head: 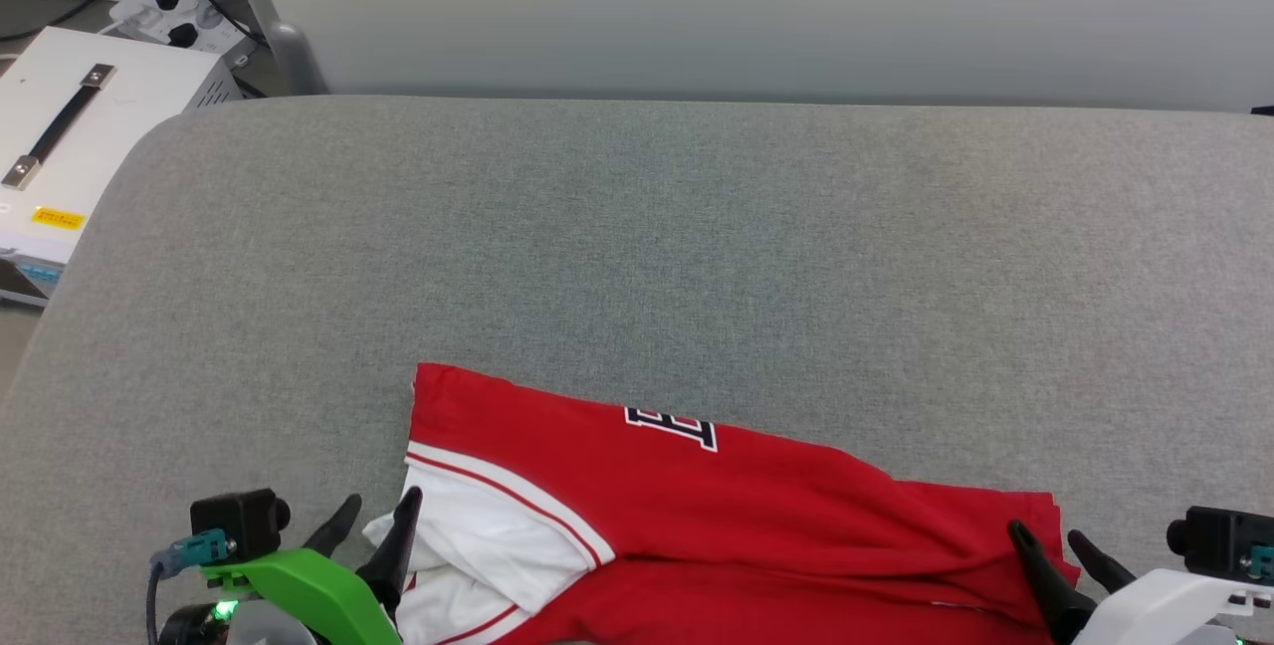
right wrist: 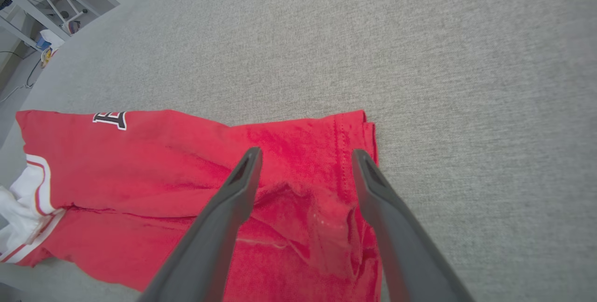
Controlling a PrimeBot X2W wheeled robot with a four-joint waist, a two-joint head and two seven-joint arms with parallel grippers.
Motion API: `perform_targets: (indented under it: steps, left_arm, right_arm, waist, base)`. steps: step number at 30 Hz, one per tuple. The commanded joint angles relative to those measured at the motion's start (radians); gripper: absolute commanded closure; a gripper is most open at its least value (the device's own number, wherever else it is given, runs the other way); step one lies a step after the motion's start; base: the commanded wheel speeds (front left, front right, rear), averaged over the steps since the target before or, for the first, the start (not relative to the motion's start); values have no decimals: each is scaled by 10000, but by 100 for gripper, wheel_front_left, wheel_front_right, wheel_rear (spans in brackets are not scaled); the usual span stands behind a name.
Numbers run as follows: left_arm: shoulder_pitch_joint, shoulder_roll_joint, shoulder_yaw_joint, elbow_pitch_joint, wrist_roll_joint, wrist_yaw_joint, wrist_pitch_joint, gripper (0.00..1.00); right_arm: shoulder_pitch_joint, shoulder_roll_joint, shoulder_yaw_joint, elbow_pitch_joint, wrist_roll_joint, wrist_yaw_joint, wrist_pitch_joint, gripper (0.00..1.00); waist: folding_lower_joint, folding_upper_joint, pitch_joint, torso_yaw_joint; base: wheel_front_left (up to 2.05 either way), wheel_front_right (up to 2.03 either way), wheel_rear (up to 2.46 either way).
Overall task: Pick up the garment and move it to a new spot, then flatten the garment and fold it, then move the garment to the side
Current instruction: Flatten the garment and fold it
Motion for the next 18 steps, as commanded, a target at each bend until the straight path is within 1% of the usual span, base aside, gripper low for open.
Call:
perform_targets:
  steps: [1, 4, 6, 9, 11, 15, 18]
  left_arm:
    - [-225, 44, 135, -165, 401, 205, -129, 0]
    - [-286, 26, 444, -578, 1185, 582, -229, 0]
    - [-300, -71, 881, -959, 1911, 901, -248, 0]
    - [-59, -457, 1802, -1711, 3201, 1309, -253, 0]
    - [195, -749, 2371, -2162, 3957, 1507, -255, 0]
    - [726, -1290, 3262, -2929, 5209, 1684, -256, 0]
    - [1031, -1590, 3612, -3265, 5764, 1663, -256, 0]
  right_arm:
    - [207, -75, -122, -199, -83, -4, 165, 0]
    - [392, -167, -488, -588, -176, -4, 651, 0]
    - [513, -158, -818, -900, -256, -4, 1100, 0]
    - [697, -151, -1263, -1301, -409, -4, 1959, 0]
    - [806, -158, -1414, -1510, -440, -4, 2475, 0]
    - [912, -92, -1457, -1761, -454, -4, 3146, 0]
    - [990, 24, -1318, -1739, -458, -4, 3521, 0]
  waist:
    - [0, -1, -50, 20]
    - [0, -1, -77, 26]
    - [0, -1, -83, 27]
    - [0, -1, -74, 51]
    - [0, -1, -64, 79]
    - [0, -1, -10, 157]
    - [0, -1, 67, 285]
  base:
    - [0, 0, 0]
    - [0, 0, 0]
    - [0, 0, 0]
    - [0, 0, 0]
    - [0, 0, 0]
    - [0, 0, 0]
    - [0, 0, 0]
